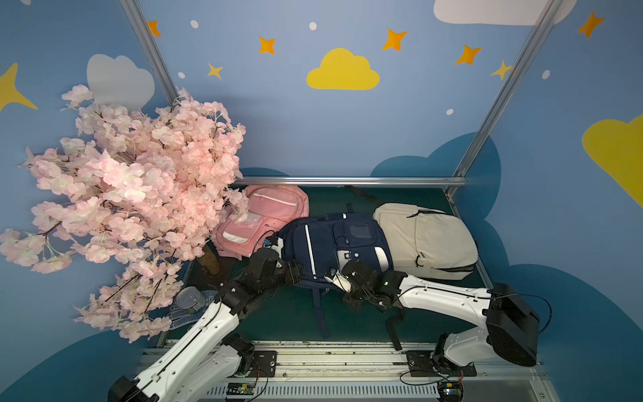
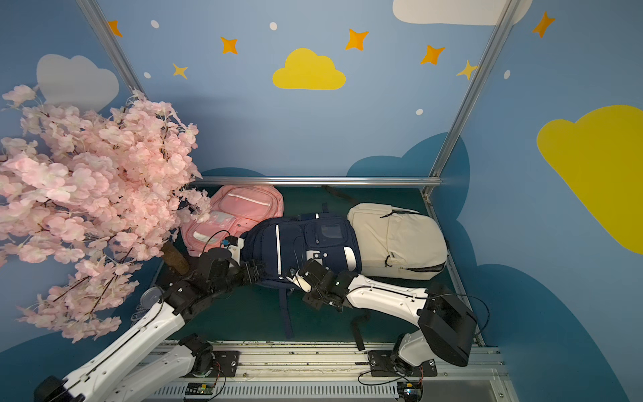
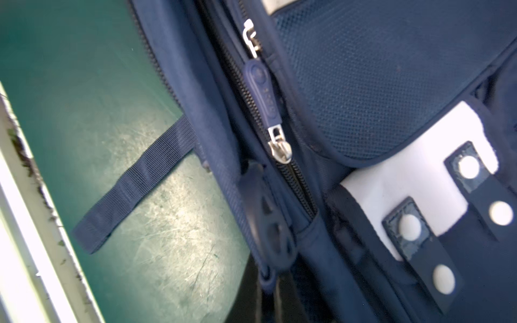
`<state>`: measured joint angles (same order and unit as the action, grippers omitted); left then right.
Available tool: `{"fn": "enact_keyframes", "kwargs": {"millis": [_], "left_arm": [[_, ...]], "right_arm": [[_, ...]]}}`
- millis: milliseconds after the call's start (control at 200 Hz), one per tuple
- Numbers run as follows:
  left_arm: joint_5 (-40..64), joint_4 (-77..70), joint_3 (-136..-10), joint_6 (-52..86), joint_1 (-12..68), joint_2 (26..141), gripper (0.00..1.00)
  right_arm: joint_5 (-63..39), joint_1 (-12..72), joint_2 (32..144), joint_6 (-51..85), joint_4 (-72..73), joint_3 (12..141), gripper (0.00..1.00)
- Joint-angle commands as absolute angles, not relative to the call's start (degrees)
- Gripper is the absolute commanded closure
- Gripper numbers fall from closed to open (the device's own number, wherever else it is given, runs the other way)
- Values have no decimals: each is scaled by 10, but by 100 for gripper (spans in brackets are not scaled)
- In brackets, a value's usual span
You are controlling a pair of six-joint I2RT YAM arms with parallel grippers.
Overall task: Zip up the backpack
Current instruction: Zip the zipper on the backpack.
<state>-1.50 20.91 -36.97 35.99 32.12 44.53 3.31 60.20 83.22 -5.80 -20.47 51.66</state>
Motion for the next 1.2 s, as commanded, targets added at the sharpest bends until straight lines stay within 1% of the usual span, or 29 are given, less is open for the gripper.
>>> {"fn": "enact_keyframes", "kwargs": {"millis": [0,75,155,260,370,430,526,631,816,966,1051,1191], "left_arm": [[-55,215,-355,319,369,386,37],[-45,195,-338,302,401,363,38],[-29,166,-323,284,432,374,39],[-16,119,-316,262,479,429,41],[-27,64,-318,236,527,487,42],[-38,46,-325,224,543,521,45],[-69,33,-336,222,551,566,50],[-93,-2,-328,227,551,591,54],[-131,-57,-312,235,551,603,53],[-143,-97,-303,225,551,614,56],[-146,-110,-304,220,551,628,59],[-171,-114,-299,221,551,626,71]], "right_arm": [[-26,581,804,-24,-221,548,100],[-46,567,791,-12,-221,549,100],[-69,557,777,-3,-221,552,100],[-89,551,760,10,-222,560,100],[-87,550,743,41,-212,561,100],[-87,550,732,50,-200,555,100],[-89,549,711,57,-157,529,100],[-91,549,685,68,-117,502,100],[-108,548,687,77,-126,506,100],[-119,548,684,90,-115,505,100],[-127,548,685,99,-111,509,100],[-131,548,696,114,-111,516,100]]}}
